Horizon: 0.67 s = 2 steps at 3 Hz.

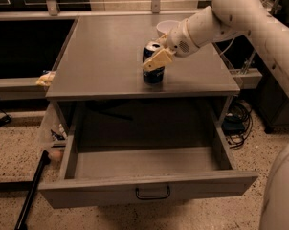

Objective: Pick pepsi can from top drawer and place on counter

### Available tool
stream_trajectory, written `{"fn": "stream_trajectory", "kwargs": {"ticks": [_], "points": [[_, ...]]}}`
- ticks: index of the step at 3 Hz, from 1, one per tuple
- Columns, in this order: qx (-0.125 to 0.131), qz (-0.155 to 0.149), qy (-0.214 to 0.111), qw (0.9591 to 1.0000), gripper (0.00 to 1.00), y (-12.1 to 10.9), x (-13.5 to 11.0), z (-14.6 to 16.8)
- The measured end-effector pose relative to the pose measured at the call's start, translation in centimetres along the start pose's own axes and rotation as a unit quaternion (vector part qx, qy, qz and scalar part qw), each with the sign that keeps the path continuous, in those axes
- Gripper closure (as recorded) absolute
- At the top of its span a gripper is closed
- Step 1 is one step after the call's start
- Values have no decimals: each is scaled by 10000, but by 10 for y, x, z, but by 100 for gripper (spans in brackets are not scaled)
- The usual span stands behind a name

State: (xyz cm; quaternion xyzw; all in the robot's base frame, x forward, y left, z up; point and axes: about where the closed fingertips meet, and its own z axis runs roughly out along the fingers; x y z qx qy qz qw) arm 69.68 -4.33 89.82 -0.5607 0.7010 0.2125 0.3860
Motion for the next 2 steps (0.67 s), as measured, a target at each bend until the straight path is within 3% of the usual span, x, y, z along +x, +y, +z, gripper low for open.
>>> {"fn": "stream_trajectory", "kwargs": {"ticks": [1,2], "points": [[-3,0,0,10000,0,0,0,0],[-3,0,0,10000,0,0,0,0]]}}
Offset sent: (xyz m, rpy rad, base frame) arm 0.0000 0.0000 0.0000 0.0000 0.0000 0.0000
